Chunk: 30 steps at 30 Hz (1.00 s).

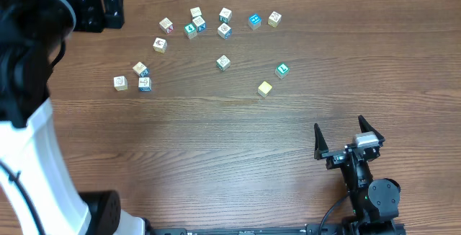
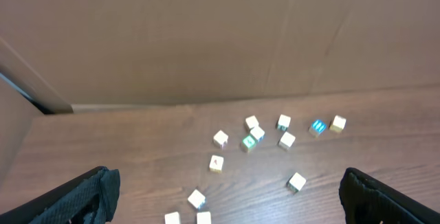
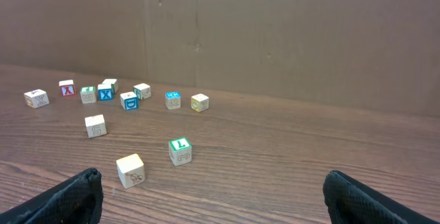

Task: Form a tower

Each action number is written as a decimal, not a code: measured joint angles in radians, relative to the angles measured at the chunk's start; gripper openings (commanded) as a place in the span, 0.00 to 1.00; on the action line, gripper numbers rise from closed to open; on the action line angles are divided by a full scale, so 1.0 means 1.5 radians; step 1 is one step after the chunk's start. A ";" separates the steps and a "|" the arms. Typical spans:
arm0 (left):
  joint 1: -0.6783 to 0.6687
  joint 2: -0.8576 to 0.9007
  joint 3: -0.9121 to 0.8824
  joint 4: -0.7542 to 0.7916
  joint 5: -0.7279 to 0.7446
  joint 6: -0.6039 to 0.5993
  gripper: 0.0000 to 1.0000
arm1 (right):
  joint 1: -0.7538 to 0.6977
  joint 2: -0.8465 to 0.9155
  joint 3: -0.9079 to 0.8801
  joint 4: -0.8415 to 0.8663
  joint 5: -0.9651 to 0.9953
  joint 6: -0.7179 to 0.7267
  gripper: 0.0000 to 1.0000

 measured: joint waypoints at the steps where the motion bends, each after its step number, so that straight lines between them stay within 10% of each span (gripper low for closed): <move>1: 0.000 0.010 0.000 -0.001 0.000 0.000 0.99 | 0.000 0.000 0.000 0.000 0.000 0.000 1.00; 30: 0.013 0.217 0.004 -0.054 -0.051 -0.060 1.00 | 0.000 0.000 0.000 0.000 0.000 0.000 1.00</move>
